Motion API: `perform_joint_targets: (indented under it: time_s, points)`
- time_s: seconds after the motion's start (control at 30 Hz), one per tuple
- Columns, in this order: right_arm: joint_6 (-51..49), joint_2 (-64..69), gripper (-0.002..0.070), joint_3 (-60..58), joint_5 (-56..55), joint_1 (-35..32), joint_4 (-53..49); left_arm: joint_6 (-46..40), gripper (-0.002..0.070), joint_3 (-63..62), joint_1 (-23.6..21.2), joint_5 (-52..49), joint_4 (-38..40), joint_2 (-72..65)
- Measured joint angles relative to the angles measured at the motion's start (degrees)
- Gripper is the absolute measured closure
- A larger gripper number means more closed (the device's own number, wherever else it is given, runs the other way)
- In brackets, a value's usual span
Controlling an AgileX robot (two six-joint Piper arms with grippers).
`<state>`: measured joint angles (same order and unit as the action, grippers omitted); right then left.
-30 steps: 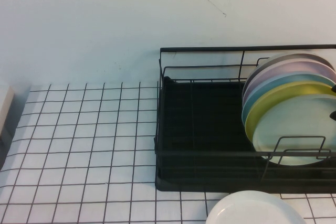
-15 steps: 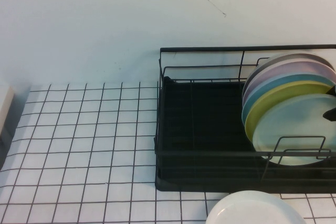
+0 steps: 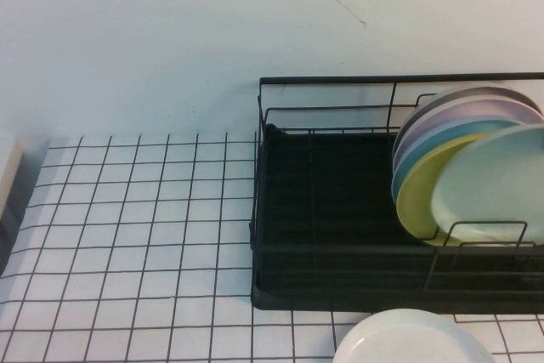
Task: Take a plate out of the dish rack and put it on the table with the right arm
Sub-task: Grasp the plate from the shelf, then place the plate from the table
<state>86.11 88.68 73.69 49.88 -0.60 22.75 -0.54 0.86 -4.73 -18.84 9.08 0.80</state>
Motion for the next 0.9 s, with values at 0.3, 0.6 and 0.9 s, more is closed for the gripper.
perform_joint_targets:
  time_s: [0.3, 0.6, 0.9]
  points:
    - [-13.71, -15.51, 0.0581, 2.77, 7.99, 0.0, -3.45, 0.0, 0.0678, 0.0, 0.0, 0.0, 0.0, 0.0]
    - [-36.94, -32.74, 0.0581, 2.25, 15.61, 0.0, 3.25, 0.0, 0.0678, 0.0, 0.0, 0.0, 0.11, 0.0]
    - [-52.46, -45.61, 0.0581, -24.13, 17.14, 0.0, 22.72, 0.0, 0.0678, 0.0, 0.0, 0.0, 0.11, 0.0]
